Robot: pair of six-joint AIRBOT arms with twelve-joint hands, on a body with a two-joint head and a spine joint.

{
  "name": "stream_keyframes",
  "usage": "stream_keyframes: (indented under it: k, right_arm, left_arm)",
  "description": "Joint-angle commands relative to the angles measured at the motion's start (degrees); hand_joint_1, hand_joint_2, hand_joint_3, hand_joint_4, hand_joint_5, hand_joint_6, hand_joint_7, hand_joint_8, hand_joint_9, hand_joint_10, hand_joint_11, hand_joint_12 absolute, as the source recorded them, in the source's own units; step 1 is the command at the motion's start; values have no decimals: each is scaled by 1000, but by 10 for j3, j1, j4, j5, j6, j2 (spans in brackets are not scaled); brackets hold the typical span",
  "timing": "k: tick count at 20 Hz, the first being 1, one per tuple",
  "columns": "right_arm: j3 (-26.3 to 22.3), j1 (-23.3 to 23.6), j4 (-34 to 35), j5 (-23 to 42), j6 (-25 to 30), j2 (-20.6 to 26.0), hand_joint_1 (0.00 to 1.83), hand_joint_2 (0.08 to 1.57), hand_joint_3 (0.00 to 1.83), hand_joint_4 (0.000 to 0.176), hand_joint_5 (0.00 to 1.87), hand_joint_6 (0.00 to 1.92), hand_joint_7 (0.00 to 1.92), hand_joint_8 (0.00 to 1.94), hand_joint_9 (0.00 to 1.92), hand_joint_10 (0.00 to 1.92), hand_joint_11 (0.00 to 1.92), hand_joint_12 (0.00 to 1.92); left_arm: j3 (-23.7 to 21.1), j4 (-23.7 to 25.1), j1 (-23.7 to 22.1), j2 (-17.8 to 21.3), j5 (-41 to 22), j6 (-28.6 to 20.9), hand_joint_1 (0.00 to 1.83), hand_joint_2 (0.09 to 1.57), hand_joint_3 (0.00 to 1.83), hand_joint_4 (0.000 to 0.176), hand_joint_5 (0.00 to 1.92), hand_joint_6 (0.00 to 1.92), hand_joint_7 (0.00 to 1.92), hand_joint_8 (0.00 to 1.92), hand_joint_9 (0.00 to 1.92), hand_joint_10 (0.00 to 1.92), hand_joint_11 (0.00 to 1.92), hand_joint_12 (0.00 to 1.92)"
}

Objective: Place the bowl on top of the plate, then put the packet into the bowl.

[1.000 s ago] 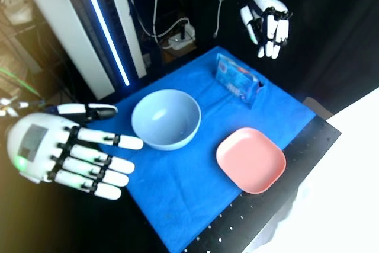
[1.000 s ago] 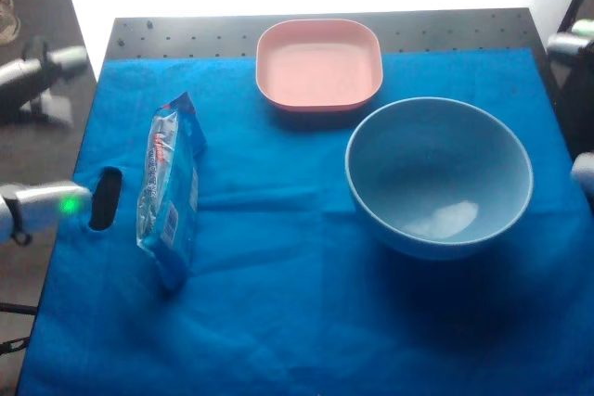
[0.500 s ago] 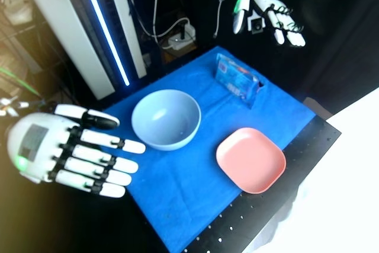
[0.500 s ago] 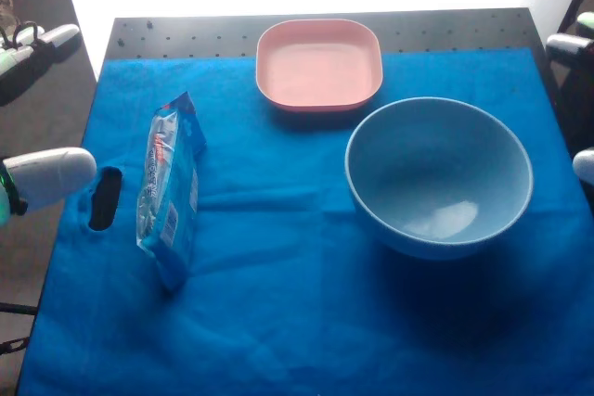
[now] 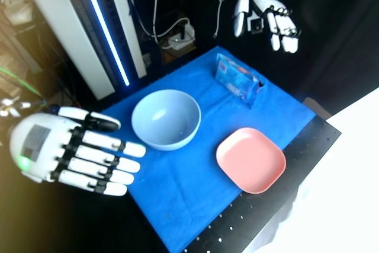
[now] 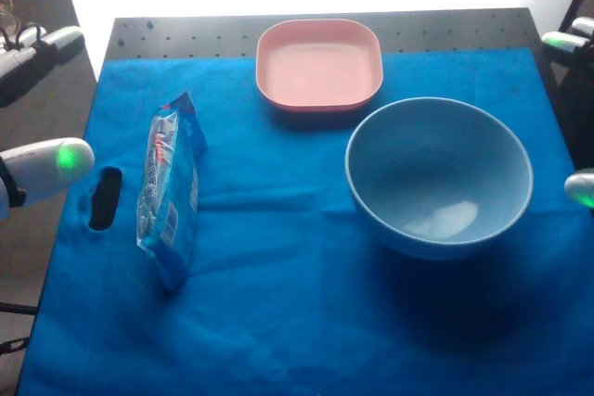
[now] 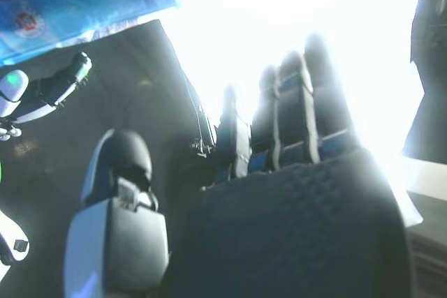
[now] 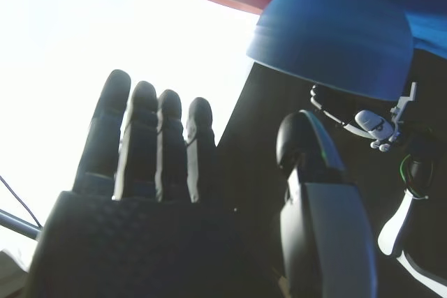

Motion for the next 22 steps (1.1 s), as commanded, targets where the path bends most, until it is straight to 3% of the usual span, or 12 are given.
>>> stream_keyframes:
  k: [1, 2, 4, 7, 8, 10, 11, 13, 15, 22]
  right_arm:
    - [-4, 10, -4, 70, 3, 0, 593, 881, 0, 146, 108, 3, 0, 0, 3, 0, 0, 282]
    - [-8, 16, -21, 70, 3, -1, 555, 838, 0, 143, 75, 15, 4, 0, 0, 0, 0, 69]
    - [-14, 29, -52, 70, 3, -5, 579, 791, 3, 171, 88, 4, 10, 0, 17, 1, 38, 58]
    - [-21, 40, -79, 70, 4, -7, 606, 850, 21, 176, 59, 14, 14, 5, 0, 0, 0, 0]
    - [-25, 42, -92, 70, 4, -7, 609, 867, 9, 169, 93, 7, 68, 5, 66, 8, 84, 48]
    - [-28, 48, -110, 59, 4, -8, 726, 890, 1, 112, 215, 3, 187, 2, 195, 9, 224, 167]
    - [-28, 58, -122, 39, 4, -11, 786, 872, 0, 79, 303, 11, 290, 12, 295, 6, 251, 340]
    - [-25, 70, -141, 15, 4, -16, 843, 873, 0, 54, 399, 5, 413, 6, 448, 9, 278, 620]
    - [-21, 78, -155, -6, 4, -24, 879, 880, 0, 0, 550, 5, 552, 5, 611, 18, 395, 734]
    - [3, 126, -208, -92, 3, -39, 998, 964, 0, 0, 821, 26, 802, 29, 839, 42, 517, 1059]
  left_arm:
    - [0, -4, -6, -4, -65, -3, 20, 1084, 0, 176, 0, 0, 0, 0, 0, 0, 0, 0]
    - [0, -4, -6, -4, -65, -3, 24, 1085, 0, 176, 0, 0, 0, 0, 0, 0, 0, 0]
    - [0, -4, -6, -4, -65, -3, 3, 1052, 0, 176, 0, 0, 0, 0, 0, 0, 0, 0]
    - [-1, -3, -6, -3, -69, -3, 0, 1042, 0, 176, 0, 0, 0, 0, 0, 0, 0, 0]
    - [-1, -3, -6, -3, -70, -3, 0, 1038, 0, 176, 0, 0, 0, 0, 0, 0, 0, 0]
    - [-1, -3, -6, -3, -67, -3, 0, 1048, 0, 176, 0, 0, 0, 0, 0, 0, 0, 0]
    - [-1, -3, -6, -3, -67, -3, 0, 1055, 0, 176, 0, 0, 0, 0, 0, 0, 0, 0]
    - [-1, -3, -6, -3, -66, -3, 0, 1053, 0, 176, 0, 0, 0, 0, 0, 0, 0, 0]
    - [-1, -3, -7, -3, -67, -3, 0, 1062, 0, 176, 0, 0, 0, 0, 0, 0, 0, 0]
    - [-1, -3, -7, -5, -66, -6, 0, 1089, 9, 176, 0, 0, 0, 0, 0, 0, 0, 0]
